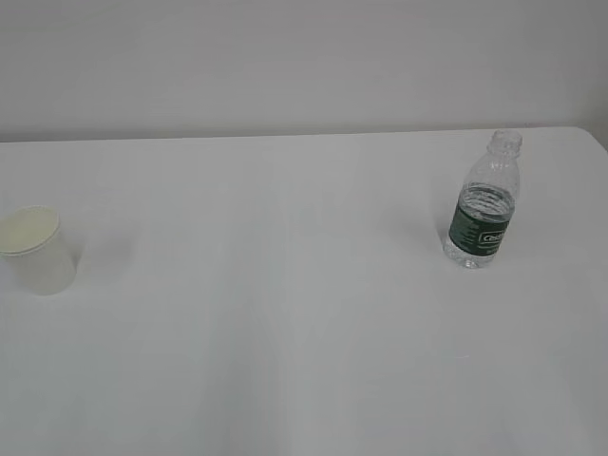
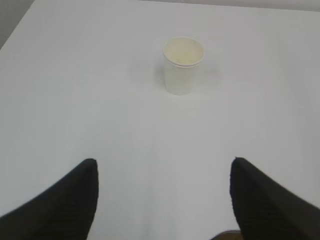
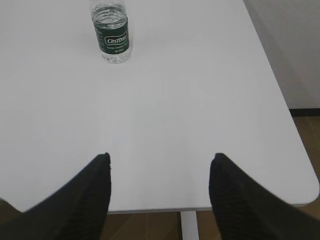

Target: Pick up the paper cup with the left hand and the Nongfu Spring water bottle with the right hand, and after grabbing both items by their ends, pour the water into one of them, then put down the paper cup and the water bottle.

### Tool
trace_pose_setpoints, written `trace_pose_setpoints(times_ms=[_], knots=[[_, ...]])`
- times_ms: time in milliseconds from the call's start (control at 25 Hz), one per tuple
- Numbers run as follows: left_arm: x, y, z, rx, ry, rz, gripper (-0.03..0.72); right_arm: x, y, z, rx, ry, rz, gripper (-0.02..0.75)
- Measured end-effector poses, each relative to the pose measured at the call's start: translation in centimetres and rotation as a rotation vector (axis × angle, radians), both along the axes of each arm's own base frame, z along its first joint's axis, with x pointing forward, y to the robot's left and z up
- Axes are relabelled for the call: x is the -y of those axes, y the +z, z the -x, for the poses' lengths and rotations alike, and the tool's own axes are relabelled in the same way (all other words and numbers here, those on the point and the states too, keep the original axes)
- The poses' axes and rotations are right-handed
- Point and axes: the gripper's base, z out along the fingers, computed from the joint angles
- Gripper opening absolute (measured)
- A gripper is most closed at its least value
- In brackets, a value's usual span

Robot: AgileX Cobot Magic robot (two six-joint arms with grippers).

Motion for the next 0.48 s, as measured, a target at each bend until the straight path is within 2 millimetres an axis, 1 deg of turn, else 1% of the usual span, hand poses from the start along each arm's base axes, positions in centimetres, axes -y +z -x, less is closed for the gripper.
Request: trace_pose_setpoints(times_ms=[480], knots=[[0.0,0.0,0.0,0.0,0.0,0.0,0.587,0.0,0.0,0.0,0.0,0.0,0.0,0.479]])
